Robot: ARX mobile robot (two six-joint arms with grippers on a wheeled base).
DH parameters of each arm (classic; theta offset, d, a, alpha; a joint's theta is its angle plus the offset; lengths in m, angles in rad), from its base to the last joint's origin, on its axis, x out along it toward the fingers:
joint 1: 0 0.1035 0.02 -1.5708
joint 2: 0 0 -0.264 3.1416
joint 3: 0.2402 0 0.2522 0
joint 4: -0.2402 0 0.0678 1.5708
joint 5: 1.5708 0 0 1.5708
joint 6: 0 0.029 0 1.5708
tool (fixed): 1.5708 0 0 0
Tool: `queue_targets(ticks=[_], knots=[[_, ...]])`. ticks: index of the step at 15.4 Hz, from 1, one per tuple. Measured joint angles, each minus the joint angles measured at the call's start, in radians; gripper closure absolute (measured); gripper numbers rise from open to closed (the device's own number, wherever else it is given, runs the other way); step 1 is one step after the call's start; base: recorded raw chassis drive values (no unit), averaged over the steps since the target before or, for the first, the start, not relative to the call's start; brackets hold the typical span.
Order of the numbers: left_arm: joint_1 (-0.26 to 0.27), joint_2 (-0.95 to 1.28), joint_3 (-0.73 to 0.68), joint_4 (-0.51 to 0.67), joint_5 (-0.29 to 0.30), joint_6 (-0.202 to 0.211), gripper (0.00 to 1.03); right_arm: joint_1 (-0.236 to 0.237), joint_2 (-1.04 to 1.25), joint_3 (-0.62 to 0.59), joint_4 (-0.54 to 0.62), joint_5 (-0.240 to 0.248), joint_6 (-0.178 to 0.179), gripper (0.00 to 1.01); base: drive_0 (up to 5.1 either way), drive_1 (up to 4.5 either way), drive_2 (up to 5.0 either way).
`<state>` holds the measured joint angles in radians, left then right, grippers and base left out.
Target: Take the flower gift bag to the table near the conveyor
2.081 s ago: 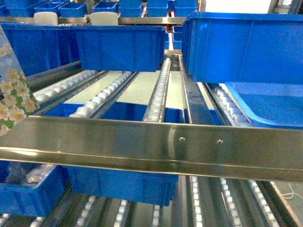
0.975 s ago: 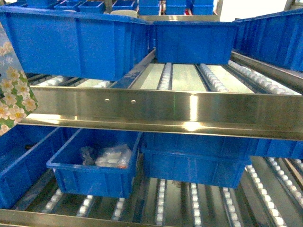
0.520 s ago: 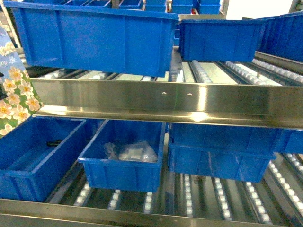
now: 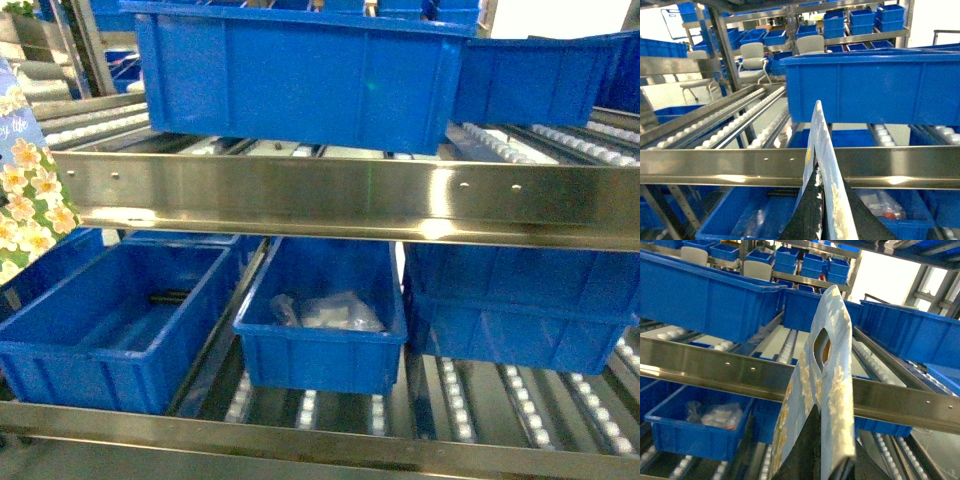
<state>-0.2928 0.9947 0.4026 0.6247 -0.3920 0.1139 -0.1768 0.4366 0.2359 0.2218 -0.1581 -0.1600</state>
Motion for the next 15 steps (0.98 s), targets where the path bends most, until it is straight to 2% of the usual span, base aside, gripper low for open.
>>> queue_targets(ticks=[15], knots=[[0.0, 0.0, 0.0, -0.003, 0.0, 0.0, 1.01, 0.001, 0.001, 0.0, -0.002, 0.0, -0.003, 0.99, -4.8, 1.19, 3.6]])
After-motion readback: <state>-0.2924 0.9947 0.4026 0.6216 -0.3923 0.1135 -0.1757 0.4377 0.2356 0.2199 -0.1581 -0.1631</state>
